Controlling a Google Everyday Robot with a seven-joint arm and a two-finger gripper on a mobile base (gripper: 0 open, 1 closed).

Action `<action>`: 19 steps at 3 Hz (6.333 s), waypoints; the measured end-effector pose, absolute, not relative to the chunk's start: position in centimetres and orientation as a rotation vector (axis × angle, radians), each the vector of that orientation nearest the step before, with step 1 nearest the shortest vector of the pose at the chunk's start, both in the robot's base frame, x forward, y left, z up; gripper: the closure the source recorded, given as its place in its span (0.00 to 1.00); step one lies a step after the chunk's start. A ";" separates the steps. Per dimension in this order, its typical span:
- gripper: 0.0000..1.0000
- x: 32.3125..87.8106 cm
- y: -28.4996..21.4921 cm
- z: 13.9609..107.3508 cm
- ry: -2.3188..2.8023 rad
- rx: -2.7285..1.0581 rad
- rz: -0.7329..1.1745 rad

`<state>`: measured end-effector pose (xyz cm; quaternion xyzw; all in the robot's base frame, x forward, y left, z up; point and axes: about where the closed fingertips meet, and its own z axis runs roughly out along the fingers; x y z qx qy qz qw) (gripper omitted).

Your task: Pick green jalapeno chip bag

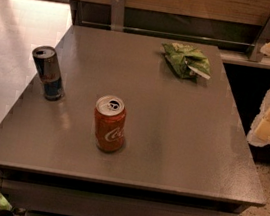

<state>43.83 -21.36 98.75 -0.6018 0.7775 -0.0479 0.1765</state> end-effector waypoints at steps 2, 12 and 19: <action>0.00 45.8 -22.1 99.5 2.175 -1.647 -0.148; 0.00 75.9 -17.3 87.4 2.289 -0.780 0.244; 1.00 74.6 -15.4 83.4 2.391 -0.799 0.301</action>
Offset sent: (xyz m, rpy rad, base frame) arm 0.0504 -0.0188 0.0123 0.0716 -0.1003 -0.0475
